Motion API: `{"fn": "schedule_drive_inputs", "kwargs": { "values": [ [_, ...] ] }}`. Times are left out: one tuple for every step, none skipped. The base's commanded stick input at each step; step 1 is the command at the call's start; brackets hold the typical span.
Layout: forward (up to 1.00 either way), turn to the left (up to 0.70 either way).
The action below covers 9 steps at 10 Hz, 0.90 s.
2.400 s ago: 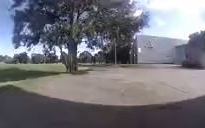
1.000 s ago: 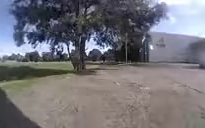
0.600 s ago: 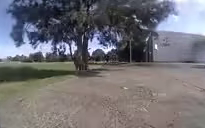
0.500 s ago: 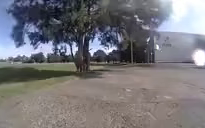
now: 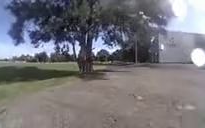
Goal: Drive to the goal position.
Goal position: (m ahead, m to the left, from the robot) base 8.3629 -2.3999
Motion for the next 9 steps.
{"fn": "schedule_drive_inputs", "kwargs": {
  "values": [
    [1.0, -0.4],
    [1.0, -0.4],
    [1.0, -0.4],
    [1.0, -0.4],
    [1.0, -0.4],
    [1.0, -0.4],
    [1.0, -0.4],
    [1.0, -0.4],
    [1.0, -0.4]
  ]
}}
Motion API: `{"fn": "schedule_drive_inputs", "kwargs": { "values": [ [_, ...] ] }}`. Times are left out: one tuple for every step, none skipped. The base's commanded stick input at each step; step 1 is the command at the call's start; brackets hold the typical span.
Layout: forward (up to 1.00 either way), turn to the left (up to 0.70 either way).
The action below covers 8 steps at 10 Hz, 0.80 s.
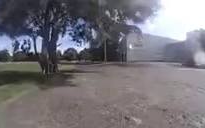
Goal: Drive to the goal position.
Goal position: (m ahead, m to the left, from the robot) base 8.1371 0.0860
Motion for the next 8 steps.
{"fn": "schedule_drive_inputs", "kwargs": {
  "values": [
    [1.0, -0.4],
    [1.0, 0.0],
    [1.0, 0.0],
    [1.0, 0.0],
    [1.0, 0.0],
    [1.0, 0.0],
    [1.0, 0.0],
    [1.0, 0.0]
  ]
}}
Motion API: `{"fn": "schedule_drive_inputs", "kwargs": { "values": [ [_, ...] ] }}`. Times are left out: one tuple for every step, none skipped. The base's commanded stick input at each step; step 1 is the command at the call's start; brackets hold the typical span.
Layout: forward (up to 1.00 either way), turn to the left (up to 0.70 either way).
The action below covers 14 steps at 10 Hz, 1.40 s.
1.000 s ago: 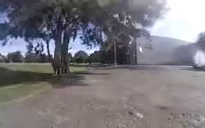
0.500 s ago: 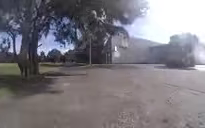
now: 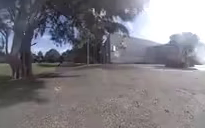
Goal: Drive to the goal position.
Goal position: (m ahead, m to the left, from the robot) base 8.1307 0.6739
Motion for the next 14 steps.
{"fn": "schedule_drive_inputs", "kwargs": {
  "values": [
    [1.0, 0.0],
    [1.0, 0.0],
    [1.0, 0.0],
    [1.0, 0.0],
    [1.0, 0.0],
    [1.0, 0.0],
    [1.0, -0.07],
    [1.0, -0.22],
    [1.0, -0.36],
    [1.0, -0.4],
    [1.0, -0.4],
    [1.0, -0.4],
    [1.0, -0.4],
    [1.0, -0.4]
  ]
}}
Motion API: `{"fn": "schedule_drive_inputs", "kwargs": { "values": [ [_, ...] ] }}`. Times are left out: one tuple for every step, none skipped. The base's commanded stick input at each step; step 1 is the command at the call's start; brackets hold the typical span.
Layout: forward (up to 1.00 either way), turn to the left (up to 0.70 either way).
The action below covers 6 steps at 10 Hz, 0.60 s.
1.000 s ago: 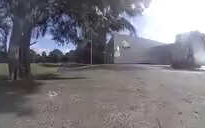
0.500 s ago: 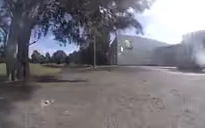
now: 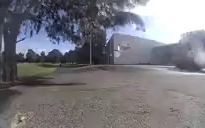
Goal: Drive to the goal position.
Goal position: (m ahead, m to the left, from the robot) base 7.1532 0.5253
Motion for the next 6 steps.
{"fn": "schedule_drive_inputs", "kwargs": {
  "values": [
    [1.0, -0.4],
    [1.0, -0.31],
    [1.0, -0.18],
    [1.0, -0.05],
    [1.0, 0.0],
    [1.0, 0.0]
  ]
}}
